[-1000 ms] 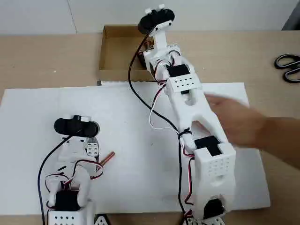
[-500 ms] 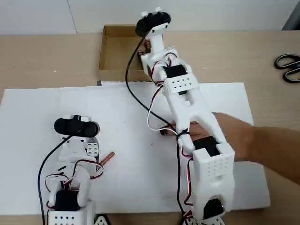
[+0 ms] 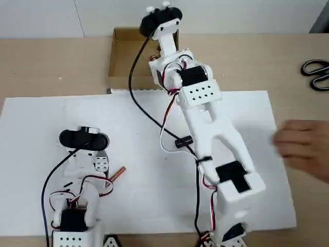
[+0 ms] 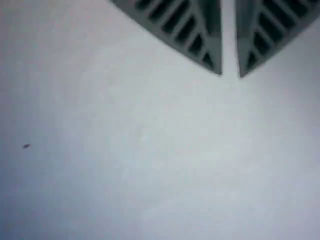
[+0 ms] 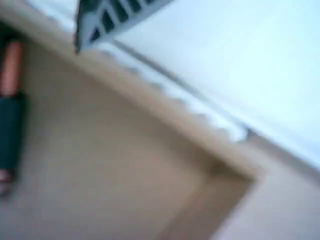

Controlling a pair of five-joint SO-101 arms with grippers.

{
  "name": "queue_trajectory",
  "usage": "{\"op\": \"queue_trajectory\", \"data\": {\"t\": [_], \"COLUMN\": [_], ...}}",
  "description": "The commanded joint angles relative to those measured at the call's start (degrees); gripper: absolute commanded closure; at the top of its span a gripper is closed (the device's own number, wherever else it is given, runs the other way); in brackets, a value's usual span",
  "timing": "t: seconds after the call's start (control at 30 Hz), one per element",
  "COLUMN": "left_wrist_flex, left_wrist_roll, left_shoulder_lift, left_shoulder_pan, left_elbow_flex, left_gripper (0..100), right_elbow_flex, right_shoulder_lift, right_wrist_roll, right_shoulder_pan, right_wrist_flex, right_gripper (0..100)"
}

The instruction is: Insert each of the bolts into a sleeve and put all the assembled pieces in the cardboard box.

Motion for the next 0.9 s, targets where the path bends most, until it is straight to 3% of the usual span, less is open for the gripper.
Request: {"op": "queue_trajectory", "data": {"t": [0.0, 0.63, 0.87], "left_wrist_flex": [0.09, 0.09, 0.09], "left_wrist_roll": [-0.18, -0.18, -0.18], "left_shoulder_lift": [-0.62, -0.62, -0.62], "left_shoulder_pan": [-0.35, -0.35, -0.35], "left_elbow_flex": [-0.48, -0.48, -0.48], "left_gripper": [99, 99, 99], "right_elbow_flex": [-2.99, -2.73, -2.73], "right_shoulder_lift": [-7.78, -31.16, -41.27], "right_wrist_roll": [-0.53, -0.70, -5.27], "right_shoulder_pan": [-1.63, -11.12, -14.55], "right_wrist_flex": [4.62, 34.51, 41.54], "right_gripper": [81.2, 81.6, 81.6]}}
